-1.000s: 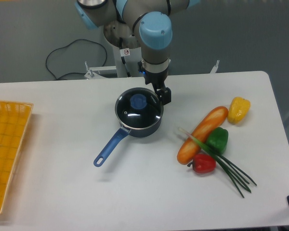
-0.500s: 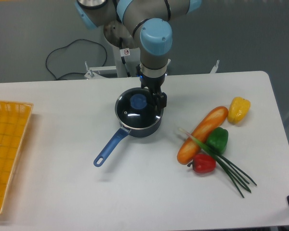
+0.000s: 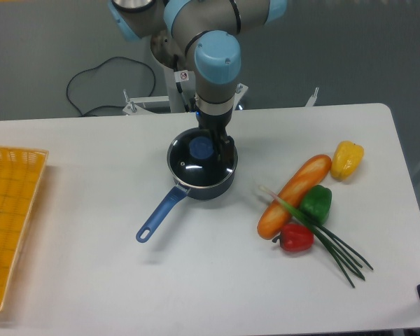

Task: Open the lid
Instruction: 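Lower the gripper down onto the blue knob of the lid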

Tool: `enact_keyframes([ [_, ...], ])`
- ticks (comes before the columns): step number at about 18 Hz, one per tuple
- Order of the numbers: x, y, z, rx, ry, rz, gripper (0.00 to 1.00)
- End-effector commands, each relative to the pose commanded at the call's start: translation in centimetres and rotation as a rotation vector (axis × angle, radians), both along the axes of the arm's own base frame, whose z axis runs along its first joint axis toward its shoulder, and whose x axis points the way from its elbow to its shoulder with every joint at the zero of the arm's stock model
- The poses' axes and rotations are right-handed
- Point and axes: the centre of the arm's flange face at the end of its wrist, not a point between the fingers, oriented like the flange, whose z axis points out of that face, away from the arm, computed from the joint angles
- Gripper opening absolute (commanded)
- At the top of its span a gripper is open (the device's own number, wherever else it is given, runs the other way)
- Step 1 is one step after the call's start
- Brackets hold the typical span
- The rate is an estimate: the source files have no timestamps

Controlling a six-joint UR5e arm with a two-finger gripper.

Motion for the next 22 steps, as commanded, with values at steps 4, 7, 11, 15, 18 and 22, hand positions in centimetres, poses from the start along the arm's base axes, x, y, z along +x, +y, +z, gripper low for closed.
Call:
enact_keyframes([
  [4,0.2,0.3,-0.3,-0.004,-0.005,-0.003,1.00],
  [7,0.2,0.3,-0.6,-0.004,-0.005,-0.002,1.00],
  [11,1.4,0.3,-2.0,0.016,0.024,-0.015,1.00],
  [15,1.5,0.3,-2.3,0.014,0.022,-0.014,1.00],
  [18,1.5,0.2,-2.3,0.013,0.020,-0.012,1.00],
  [22,1.5,0.1,-2.4,-0.001,0.030,-0.011,1.00],
])
